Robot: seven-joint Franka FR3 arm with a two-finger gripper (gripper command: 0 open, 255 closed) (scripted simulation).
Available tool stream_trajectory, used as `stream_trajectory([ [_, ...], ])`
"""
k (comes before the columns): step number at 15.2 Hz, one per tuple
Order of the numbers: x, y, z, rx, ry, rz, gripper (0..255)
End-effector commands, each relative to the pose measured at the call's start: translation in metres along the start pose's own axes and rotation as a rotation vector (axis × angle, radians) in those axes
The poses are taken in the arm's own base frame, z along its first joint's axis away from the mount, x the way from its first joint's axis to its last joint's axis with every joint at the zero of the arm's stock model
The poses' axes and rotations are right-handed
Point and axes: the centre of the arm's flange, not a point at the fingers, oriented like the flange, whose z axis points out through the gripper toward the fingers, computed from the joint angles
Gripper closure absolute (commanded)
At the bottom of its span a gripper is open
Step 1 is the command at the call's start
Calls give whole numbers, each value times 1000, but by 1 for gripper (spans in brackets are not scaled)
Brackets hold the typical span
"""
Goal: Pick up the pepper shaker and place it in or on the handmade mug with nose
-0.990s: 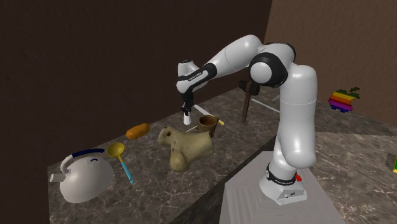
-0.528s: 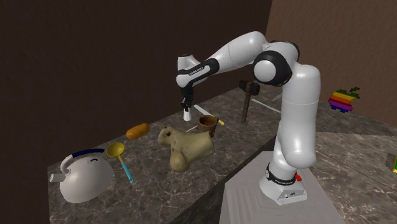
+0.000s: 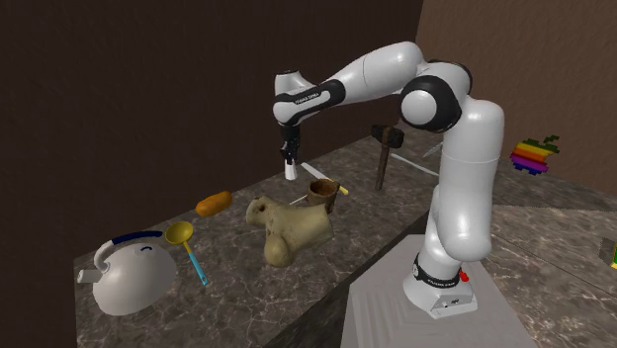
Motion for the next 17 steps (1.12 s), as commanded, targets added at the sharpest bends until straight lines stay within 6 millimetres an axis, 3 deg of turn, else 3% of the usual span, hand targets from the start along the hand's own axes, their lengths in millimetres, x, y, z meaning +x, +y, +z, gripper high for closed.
stream_trajectory([
  [1,0,1,-10,0,0,0,255],
  [17,2,7,-94,0,0,0,255],
])
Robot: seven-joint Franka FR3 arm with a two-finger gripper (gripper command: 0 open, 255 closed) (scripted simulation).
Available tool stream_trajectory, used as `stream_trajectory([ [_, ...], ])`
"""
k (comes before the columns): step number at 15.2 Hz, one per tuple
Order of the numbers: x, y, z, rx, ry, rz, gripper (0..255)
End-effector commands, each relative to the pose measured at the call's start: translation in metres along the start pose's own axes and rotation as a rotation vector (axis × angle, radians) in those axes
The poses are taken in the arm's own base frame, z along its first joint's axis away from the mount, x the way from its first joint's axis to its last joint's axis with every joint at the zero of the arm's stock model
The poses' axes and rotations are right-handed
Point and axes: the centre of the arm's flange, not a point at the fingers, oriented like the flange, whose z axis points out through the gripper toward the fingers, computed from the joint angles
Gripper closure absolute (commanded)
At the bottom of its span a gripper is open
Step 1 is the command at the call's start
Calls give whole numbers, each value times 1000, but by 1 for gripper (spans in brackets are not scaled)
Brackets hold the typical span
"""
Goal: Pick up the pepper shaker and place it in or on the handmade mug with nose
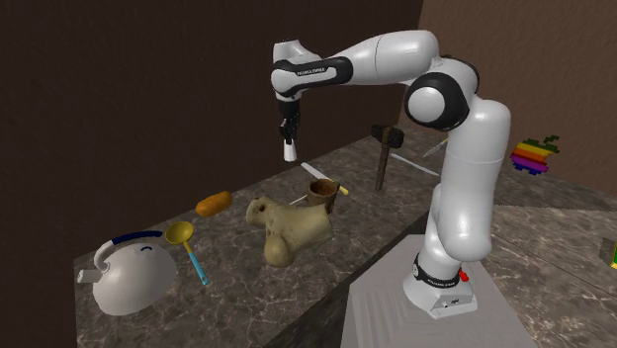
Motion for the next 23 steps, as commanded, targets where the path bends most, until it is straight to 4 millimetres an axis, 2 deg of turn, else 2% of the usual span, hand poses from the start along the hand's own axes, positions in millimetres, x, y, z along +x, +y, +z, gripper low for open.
stream_trajectory([
  [1,0,0,-10,0,0,0,255],
  [5,1,1,-28,0,0,0,255],
  [17,-149,-31,-68,0,0,0,255],
  [18,-168,-36,-73,0,0,0,255],
  [23,-169,-38,-47,0,0,0,255],
])
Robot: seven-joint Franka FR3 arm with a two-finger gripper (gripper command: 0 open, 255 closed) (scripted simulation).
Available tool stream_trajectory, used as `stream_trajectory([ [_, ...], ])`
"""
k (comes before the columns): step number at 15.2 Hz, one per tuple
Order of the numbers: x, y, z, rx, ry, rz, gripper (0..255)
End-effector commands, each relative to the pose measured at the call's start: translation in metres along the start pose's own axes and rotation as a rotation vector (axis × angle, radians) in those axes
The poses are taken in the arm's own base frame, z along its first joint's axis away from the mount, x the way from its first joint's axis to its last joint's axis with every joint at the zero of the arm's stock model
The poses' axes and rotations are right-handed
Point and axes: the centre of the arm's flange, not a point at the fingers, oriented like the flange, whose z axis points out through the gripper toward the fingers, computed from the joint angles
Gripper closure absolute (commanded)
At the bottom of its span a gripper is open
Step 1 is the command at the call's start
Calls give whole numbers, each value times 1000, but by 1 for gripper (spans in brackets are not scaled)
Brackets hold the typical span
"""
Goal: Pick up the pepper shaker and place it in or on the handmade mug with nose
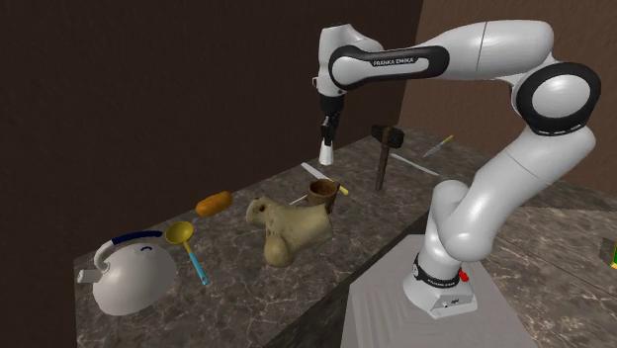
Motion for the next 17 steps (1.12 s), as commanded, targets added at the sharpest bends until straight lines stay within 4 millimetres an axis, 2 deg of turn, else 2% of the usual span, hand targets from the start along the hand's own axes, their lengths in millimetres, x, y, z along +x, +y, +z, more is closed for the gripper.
stream_trajectory([
  [1,-1,-1,11,0,0,0,255],
  [15,-3,-6,85,0,0,0,255],
  [17,-3,-6,88,0,0,0,255],
])
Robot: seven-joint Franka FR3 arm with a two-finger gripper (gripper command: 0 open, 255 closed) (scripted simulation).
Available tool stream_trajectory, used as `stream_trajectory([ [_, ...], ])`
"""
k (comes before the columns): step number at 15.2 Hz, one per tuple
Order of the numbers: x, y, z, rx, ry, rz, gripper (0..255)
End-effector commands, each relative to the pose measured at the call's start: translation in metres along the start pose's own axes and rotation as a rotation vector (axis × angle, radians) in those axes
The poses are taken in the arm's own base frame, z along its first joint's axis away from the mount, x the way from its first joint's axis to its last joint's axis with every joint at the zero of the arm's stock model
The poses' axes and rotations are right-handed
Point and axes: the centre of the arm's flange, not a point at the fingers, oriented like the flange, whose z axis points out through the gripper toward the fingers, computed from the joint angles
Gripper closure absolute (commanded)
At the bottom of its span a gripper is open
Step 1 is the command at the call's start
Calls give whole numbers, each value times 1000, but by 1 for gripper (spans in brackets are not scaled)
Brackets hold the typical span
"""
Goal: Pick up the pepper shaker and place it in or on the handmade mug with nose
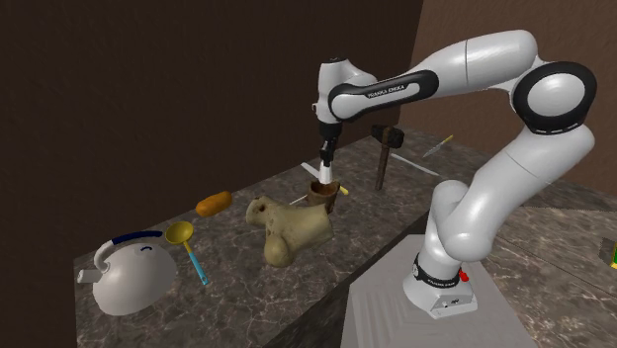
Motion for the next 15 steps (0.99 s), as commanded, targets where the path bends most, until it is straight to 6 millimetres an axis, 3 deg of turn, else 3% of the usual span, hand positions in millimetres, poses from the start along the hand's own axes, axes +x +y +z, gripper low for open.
stream_trajectory([
  [1,-1,0,4,1,-5,0,255],
  [7,-1,0,4,1,-5,0,255],
  [8,0,-1,3,1,-5,0,0],
  [13,-1,0,4,1,-5,0,0],
  [15,0,0,-23,1,-5,0,0],
])
